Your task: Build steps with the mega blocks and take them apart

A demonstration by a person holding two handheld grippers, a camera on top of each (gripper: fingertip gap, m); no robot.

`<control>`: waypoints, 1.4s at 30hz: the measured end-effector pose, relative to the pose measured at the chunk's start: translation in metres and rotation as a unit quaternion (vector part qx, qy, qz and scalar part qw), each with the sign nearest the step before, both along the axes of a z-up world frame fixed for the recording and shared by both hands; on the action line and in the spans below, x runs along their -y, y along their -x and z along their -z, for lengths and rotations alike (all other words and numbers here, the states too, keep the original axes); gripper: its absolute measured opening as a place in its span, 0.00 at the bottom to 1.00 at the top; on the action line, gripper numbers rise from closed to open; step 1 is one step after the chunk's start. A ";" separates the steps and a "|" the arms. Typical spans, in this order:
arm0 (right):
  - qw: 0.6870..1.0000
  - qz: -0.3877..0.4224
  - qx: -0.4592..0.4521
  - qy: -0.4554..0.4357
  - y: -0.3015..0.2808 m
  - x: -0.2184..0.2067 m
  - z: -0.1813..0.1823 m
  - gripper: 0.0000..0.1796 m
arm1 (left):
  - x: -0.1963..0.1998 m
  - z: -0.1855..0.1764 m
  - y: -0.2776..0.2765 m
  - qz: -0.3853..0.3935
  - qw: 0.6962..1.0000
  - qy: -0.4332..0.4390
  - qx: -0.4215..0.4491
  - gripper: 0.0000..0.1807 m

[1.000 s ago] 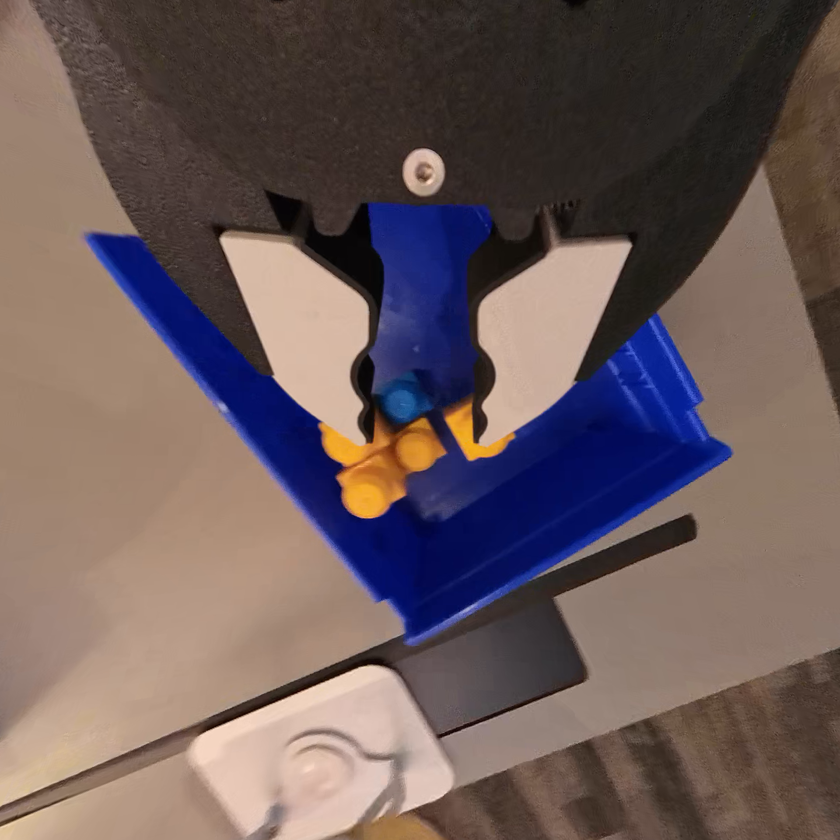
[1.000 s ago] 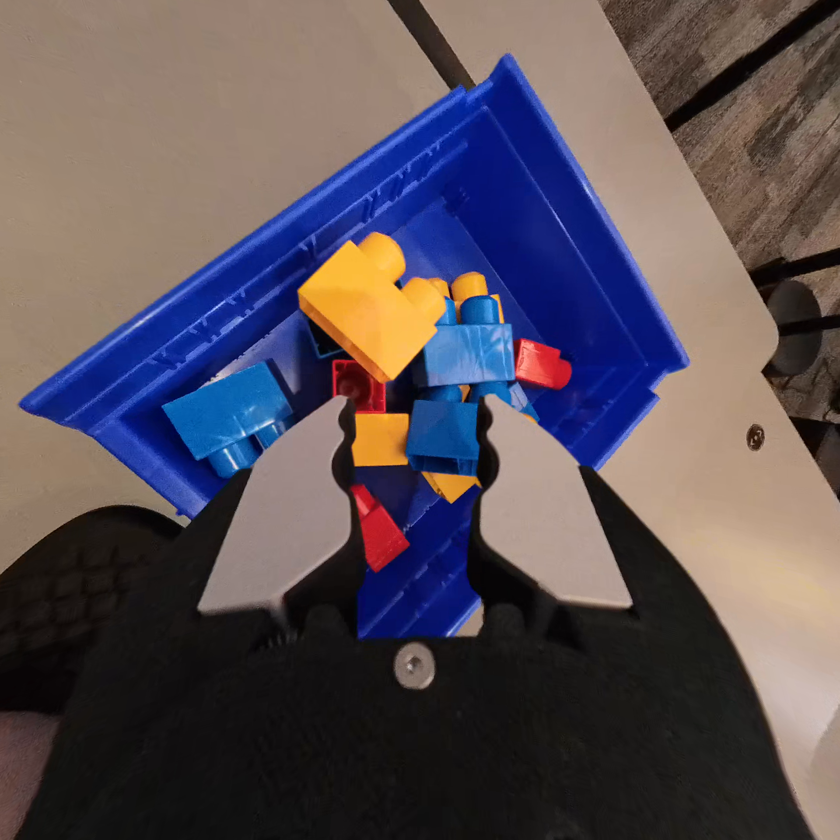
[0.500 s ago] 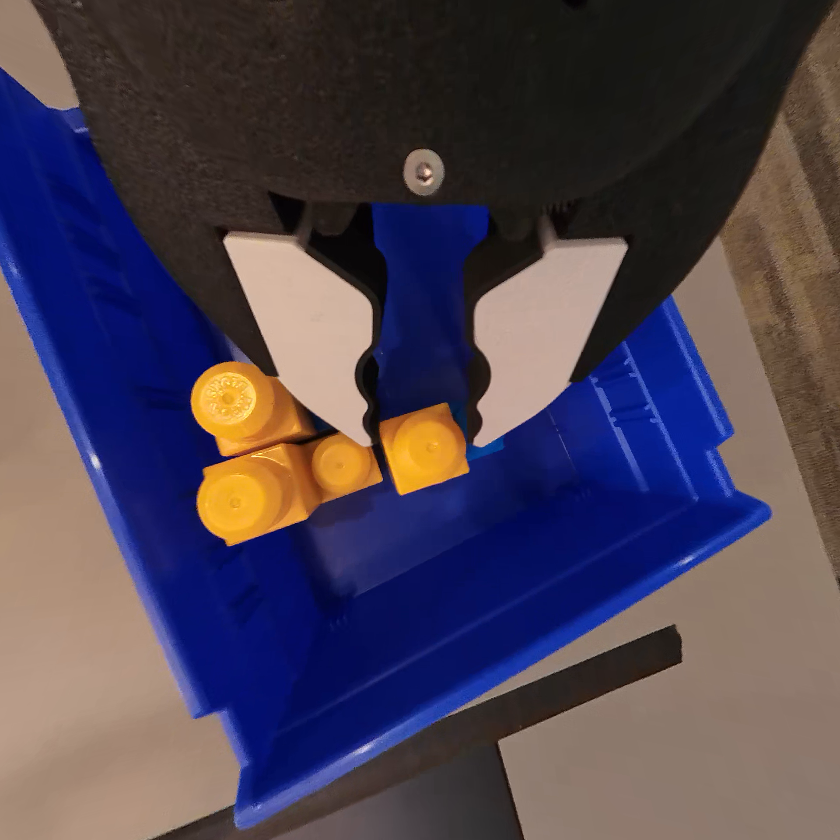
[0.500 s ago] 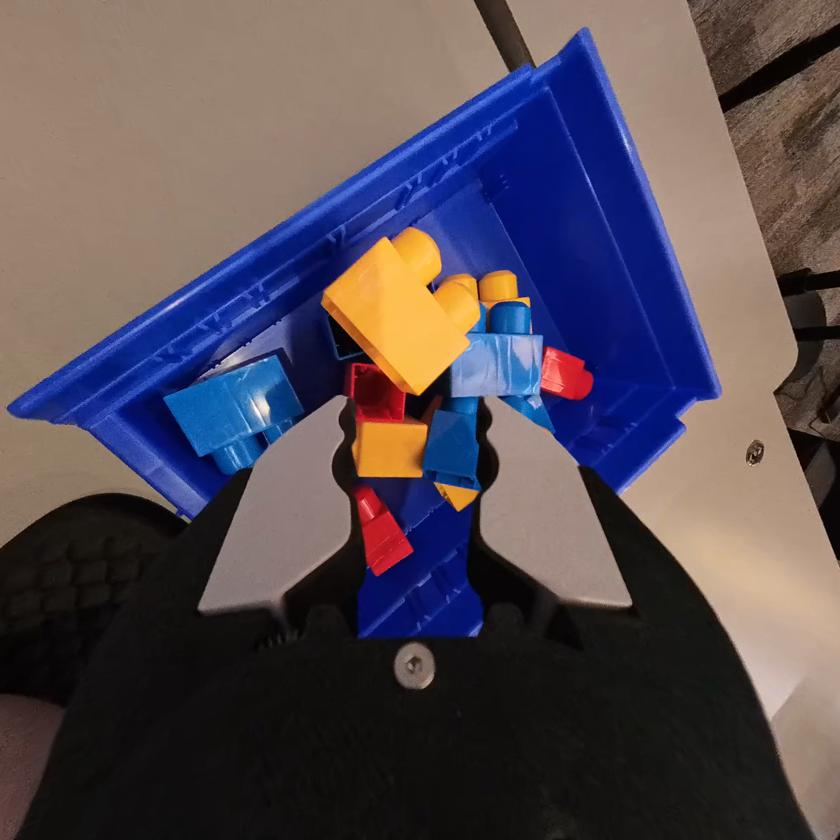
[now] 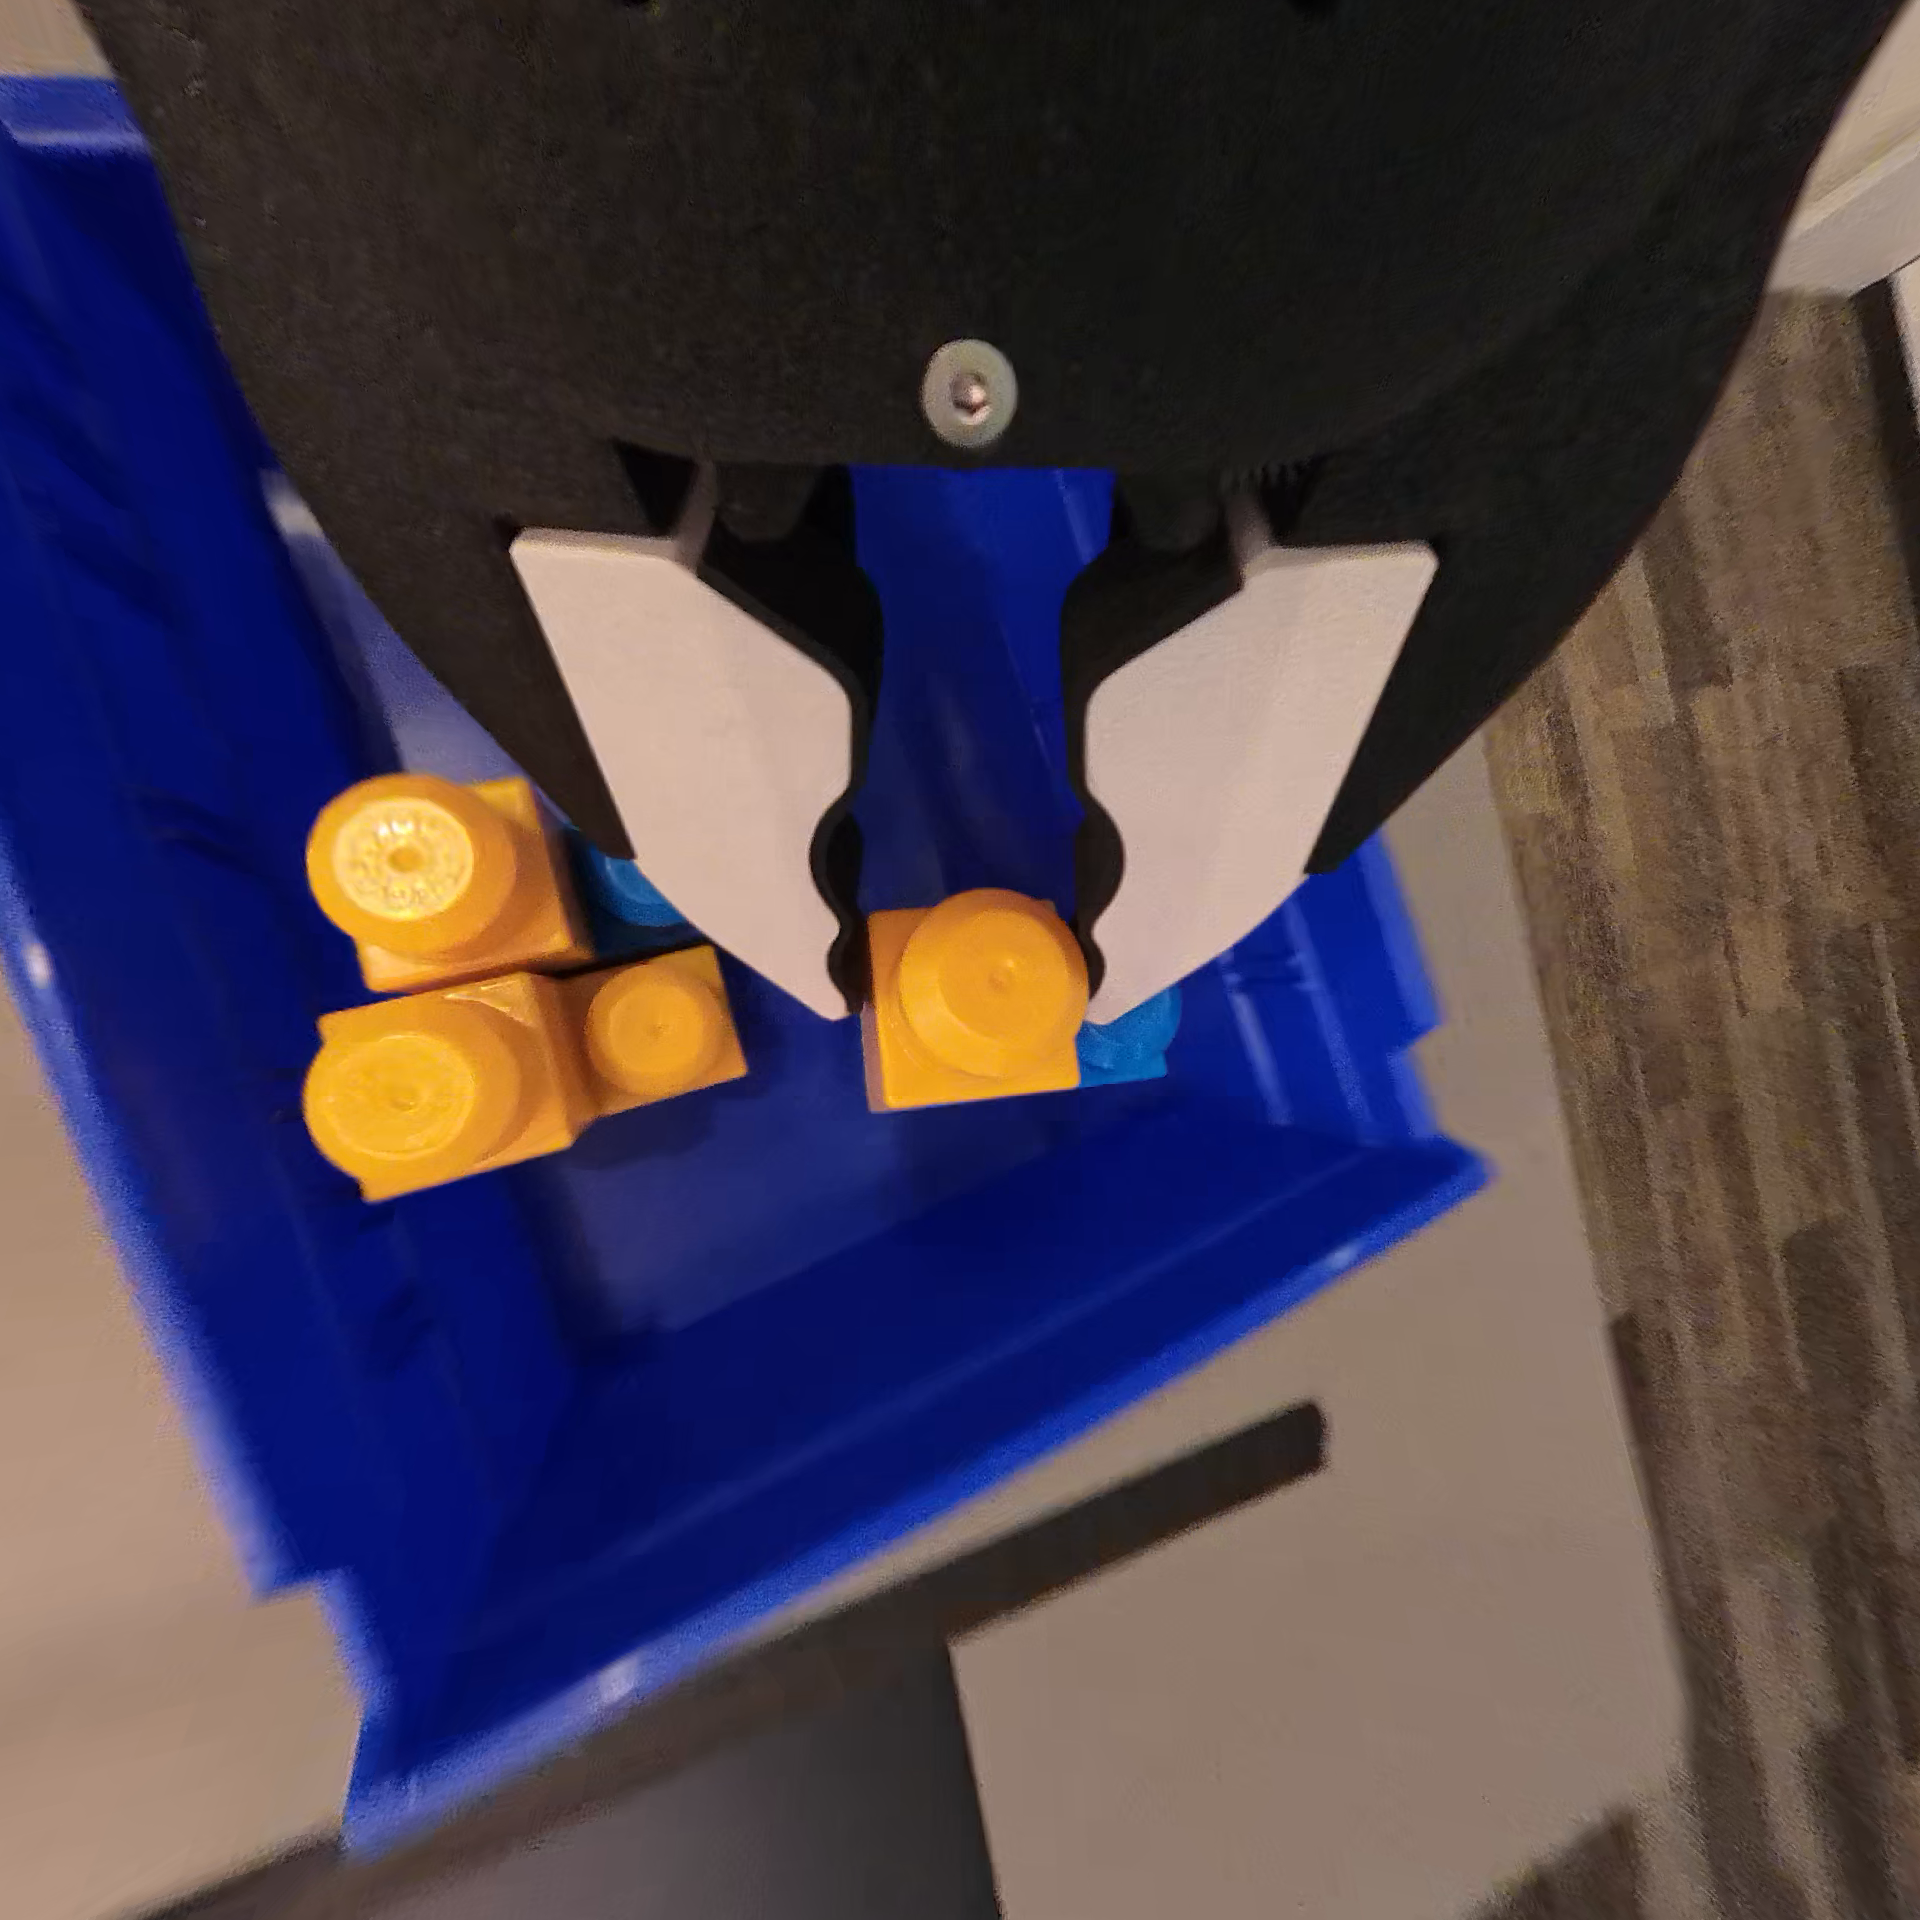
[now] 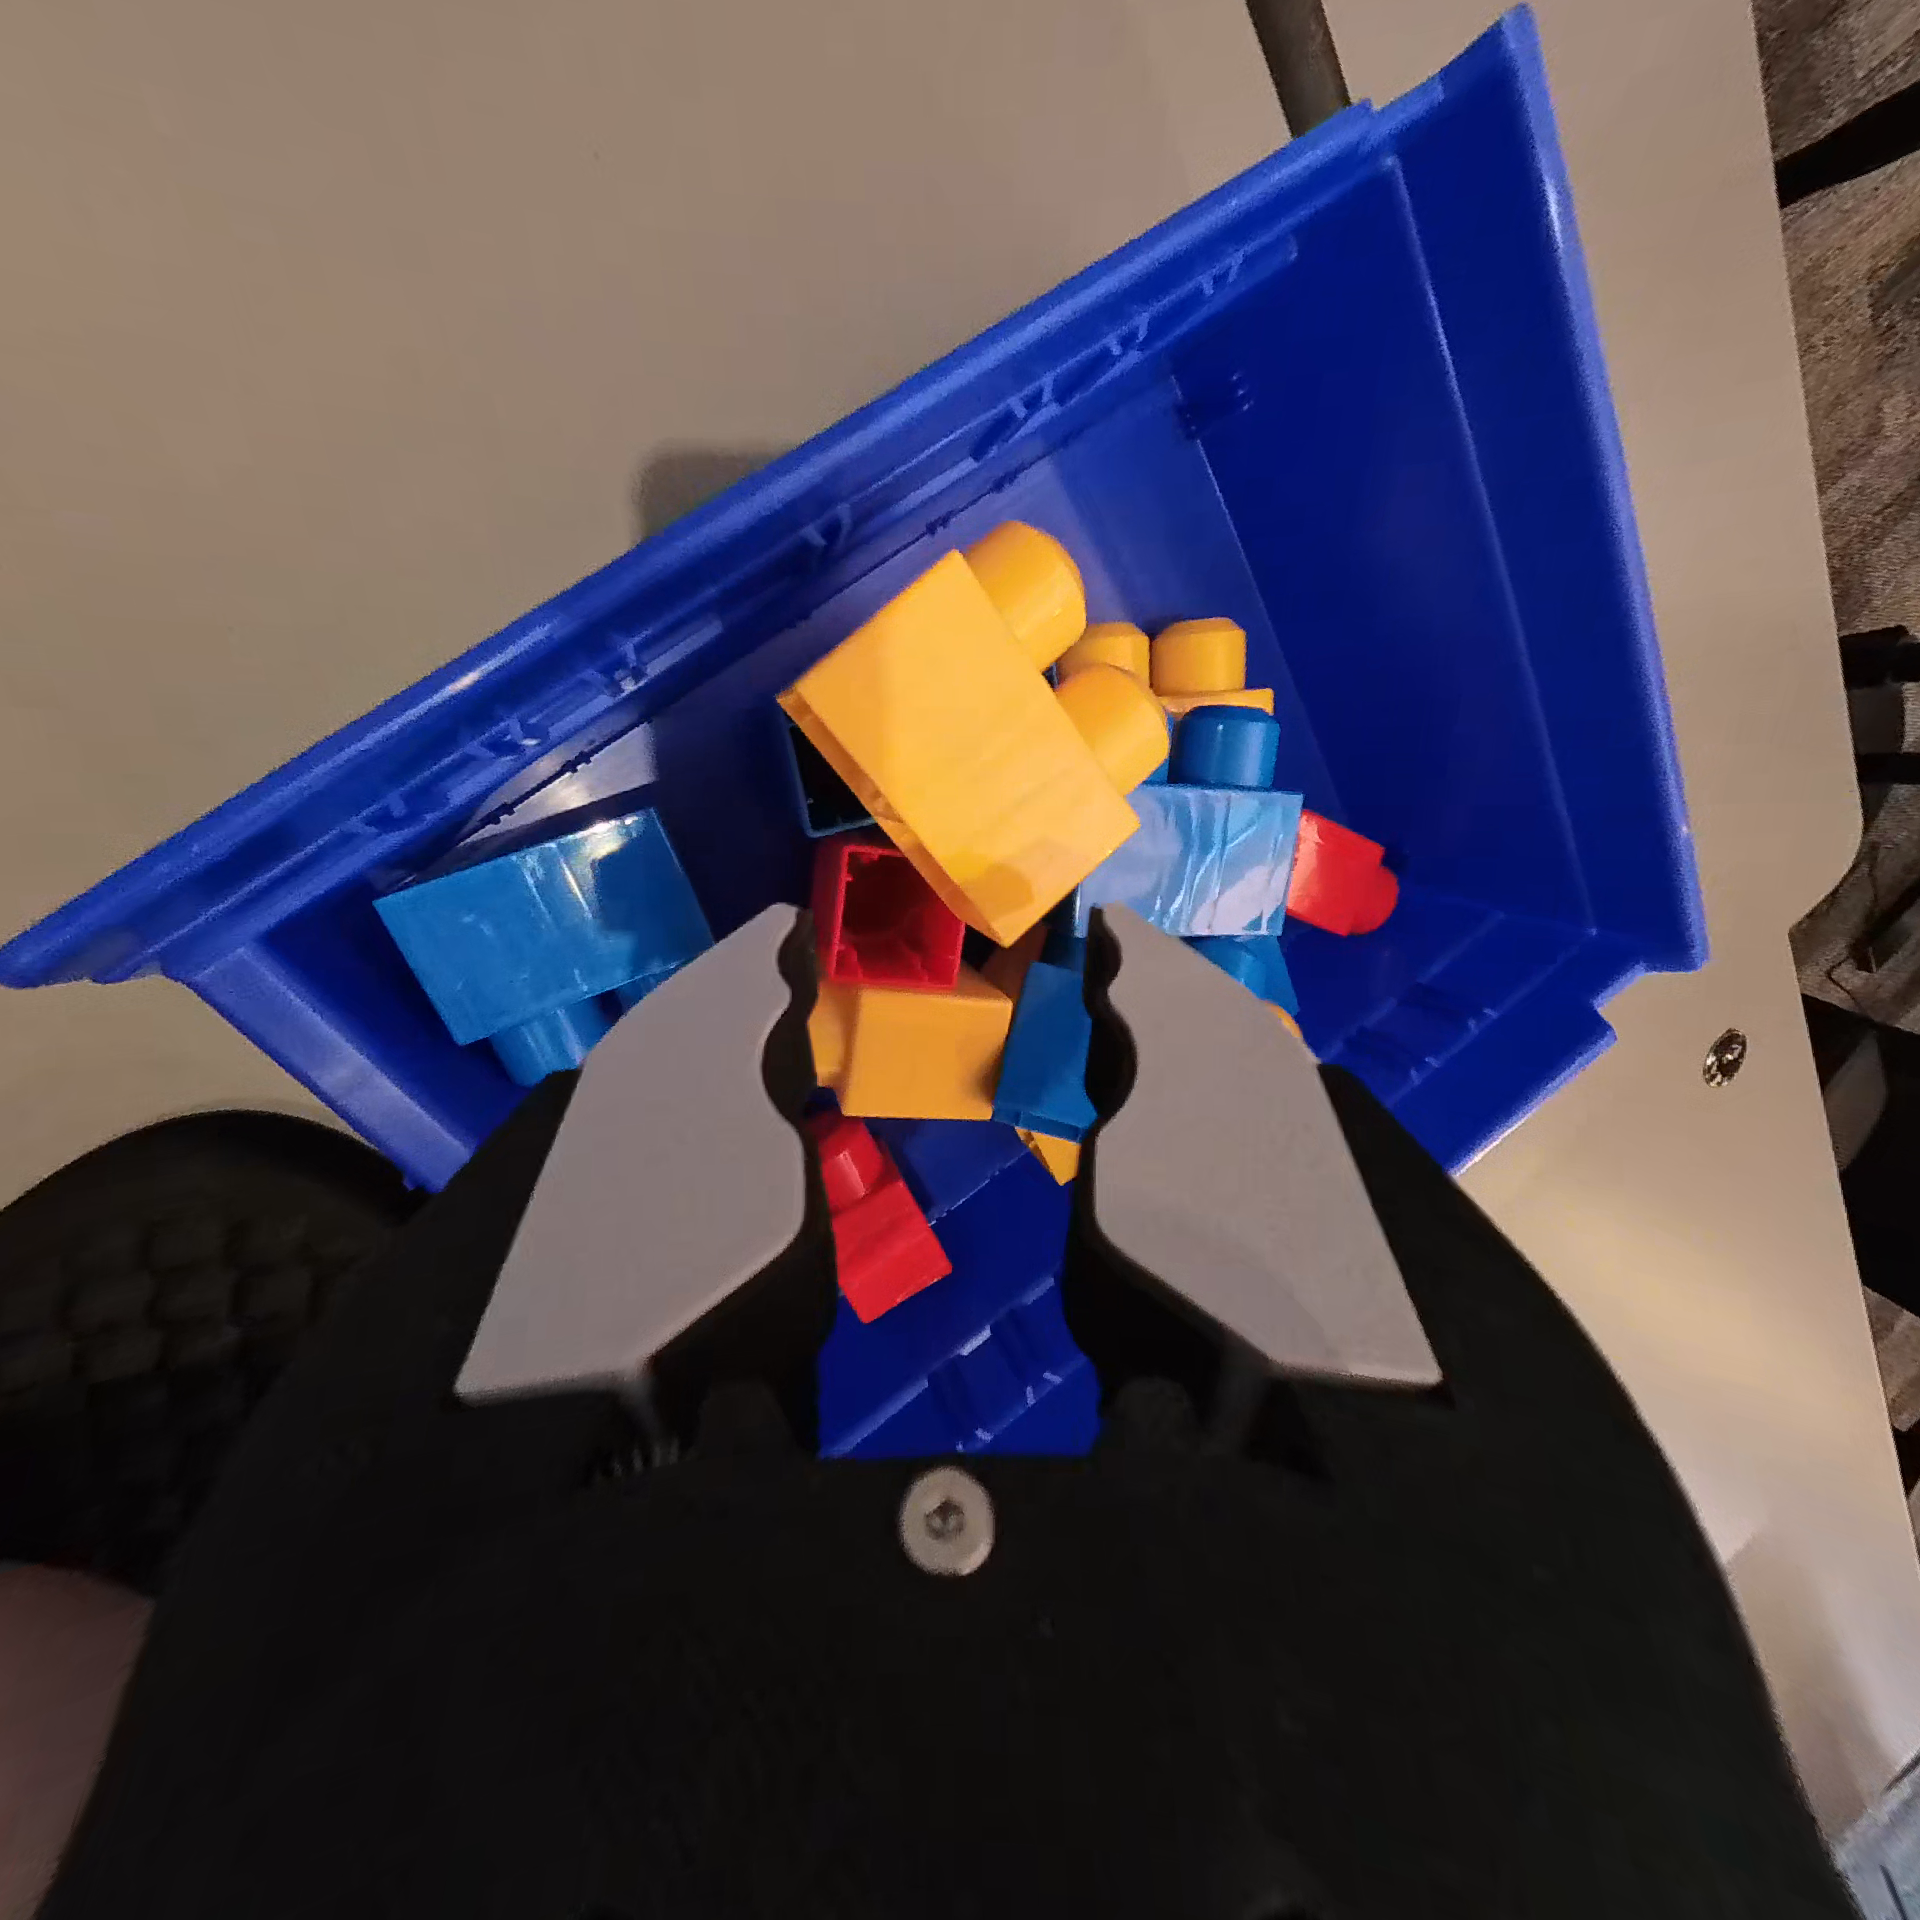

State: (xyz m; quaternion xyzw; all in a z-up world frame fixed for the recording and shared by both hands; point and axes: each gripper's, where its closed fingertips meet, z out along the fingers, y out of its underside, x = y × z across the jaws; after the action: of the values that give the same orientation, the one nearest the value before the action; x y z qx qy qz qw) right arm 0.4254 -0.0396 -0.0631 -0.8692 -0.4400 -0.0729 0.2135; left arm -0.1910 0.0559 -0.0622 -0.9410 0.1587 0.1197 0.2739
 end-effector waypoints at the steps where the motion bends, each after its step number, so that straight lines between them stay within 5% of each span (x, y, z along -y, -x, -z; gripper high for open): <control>1: 1.000 0.001 0.002 -0.005 0.001 -0.001 -0.001 0.28 | 0.002 -0.018 0.003 -0.006 0.999 -0.030 0.013 0.21; 5: 0.998 0.006 0.011 -0.066 0.012 -0.020 -0.018 0.26 | 0.025 -0.110 -0.024 0.056 0.970 -0.184 0.146 0.21; 8: 0.982 -0.026 -0.002 -0.188 0.050 -0.042 -0.059 0.26 | 0.061 -0.170 -0.096 0.202 0.895 -0.243 0.315 0.20; 10: 0.945 -0.092 -0.039 -0.312 0.103 -0.048 -0.095 0.27 | 0.088 -0.195 -0.145 0.292 0.829 -0.238 0.415 0.20; 15: 0.821 -0.277 -0.206 -0.455 0.246 0.019 -0.136 0.35 | 0.126 -0.201 -0.238 0.384 0.705 -0.131 0.582 0.20; 18: 0.791 -0.305 -0.255 -0.465 0.281 0.048 -0.138 0.35 | 0.140 -0.186 -0.278 0.407 0.670 -0.058 0.618 0.20; 23: 0.775 -0.287 -0.287 -0.484 0.285 0.054 -0.144 0.35 | 0.153 -0.163 -0.313 0.428 0.656 0.002 0.622 0.20; 25: 0.786 -0.294 -0.297 -0.456 0.283 0.051 -0.138 0.21 | 0.152 -0.169 -0.315 0.433 0.643 -0.016 0.632 0.21; 28: 0.804 -0.297 -0.408 -0.315 0.286 0.055 -0.131 0.21 | 0.140 -0.181 -0.306 0.456 0.655 -0.116 0.592 0.34; 31: 0.770 -0.299 -0.547 -0.136 0.286 0.071 -0.139 0.20 | 0.135 -0.174 -0.300 0.482 0.688 -0.181 0.511 0.41; 35: 0.755 -0.284 -0.586 -0.077 0.280 0.069 -0.141 0.20 | 0.169 -0.163 -0.313 0.566 0.649 -0.131 0.491 0.42; 42: 0.739 -0.272 -0.614 -0.047 0.273 0.064 -0.145 0.20 | 0.165 -0.109 -0.332 0.577 0.707 -0.062 0.404 0.38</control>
State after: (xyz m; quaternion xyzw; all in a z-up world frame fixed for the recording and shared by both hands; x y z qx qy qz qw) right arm 0.1522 -0.1036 0.0816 -0.5573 -0.4273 0.5176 0.4888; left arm 0.1414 -0.1089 0.0465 -0.6048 0.5374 -0.4443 0.3847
